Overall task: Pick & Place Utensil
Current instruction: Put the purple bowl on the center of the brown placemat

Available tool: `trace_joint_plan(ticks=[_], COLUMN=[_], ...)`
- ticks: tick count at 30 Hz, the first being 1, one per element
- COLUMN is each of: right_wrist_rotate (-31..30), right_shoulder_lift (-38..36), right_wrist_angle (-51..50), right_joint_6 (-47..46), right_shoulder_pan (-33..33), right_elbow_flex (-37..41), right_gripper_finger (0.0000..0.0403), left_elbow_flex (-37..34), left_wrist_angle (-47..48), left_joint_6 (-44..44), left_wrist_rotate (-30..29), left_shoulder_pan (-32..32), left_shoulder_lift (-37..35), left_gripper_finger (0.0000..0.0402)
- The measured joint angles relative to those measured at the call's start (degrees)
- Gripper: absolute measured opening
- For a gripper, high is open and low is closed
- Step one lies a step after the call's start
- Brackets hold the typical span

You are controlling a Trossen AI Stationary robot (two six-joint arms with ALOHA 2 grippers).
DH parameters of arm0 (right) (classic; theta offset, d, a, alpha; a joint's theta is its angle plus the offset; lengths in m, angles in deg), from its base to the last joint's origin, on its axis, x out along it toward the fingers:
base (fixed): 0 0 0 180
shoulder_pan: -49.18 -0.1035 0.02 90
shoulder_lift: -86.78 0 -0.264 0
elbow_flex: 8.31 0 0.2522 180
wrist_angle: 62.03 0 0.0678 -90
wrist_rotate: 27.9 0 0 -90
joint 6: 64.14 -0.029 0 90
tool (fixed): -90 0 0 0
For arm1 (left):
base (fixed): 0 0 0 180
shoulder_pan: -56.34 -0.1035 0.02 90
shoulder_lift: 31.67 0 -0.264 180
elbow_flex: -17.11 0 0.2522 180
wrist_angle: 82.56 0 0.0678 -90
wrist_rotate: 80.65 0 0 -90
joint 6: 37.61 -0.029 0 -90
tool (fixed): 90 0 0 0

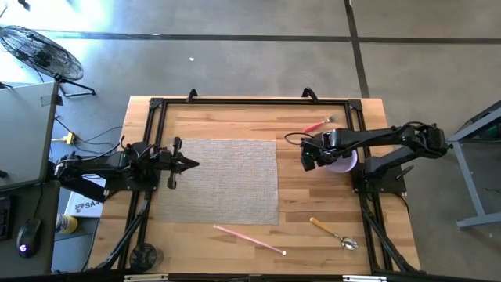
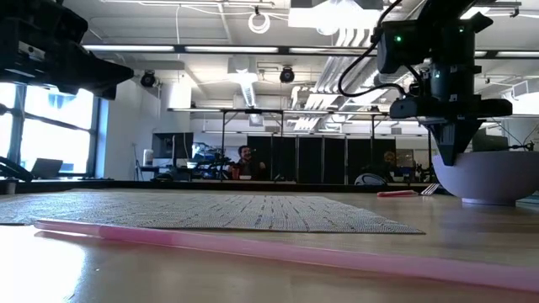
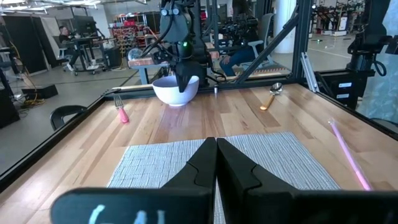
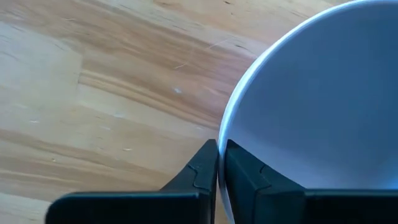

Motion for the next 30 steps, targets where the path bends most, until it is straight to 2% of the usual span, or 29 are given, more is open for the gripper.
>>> trace_joint_plan(ticks=[11,15,21,30], right_wrist_rotate=[-2.98,-3.14,-2.55,-1.74], right_shoulder_lift=[0.15,2.78,14.55,32.51], right_wrist_angle=[-5.39,-5.88,-9.68,-14.76], right_joint_6=[-0.77,-0.68,3.68,18.64], right_shoulder_pan=[-3.40,-5.05,-6.94,-7.95], right_elbow_flex=[-6.50,-10.69,-21.88,-45.18], right_gripper_finger=[0.0006,0.0005,0.0004,0.0003], left_elbow_flex=[0.01,-0.01,0.00,0.01], left_wrist_angle=[0.00,0.00,0.00,-0.01], left_joint_6=[0.00,0.00,0.00,0.00], left_wrist_rotate=[0.00,0.00,0.00,0.00], left_shoulder_pan=[0.00,0.00,0.00,0.00], left_shoulder_lift=[0.01,-0.01,0.01,0.01], left_gripper_finger=[0.0001,0.0001,0.0001,0.0001])
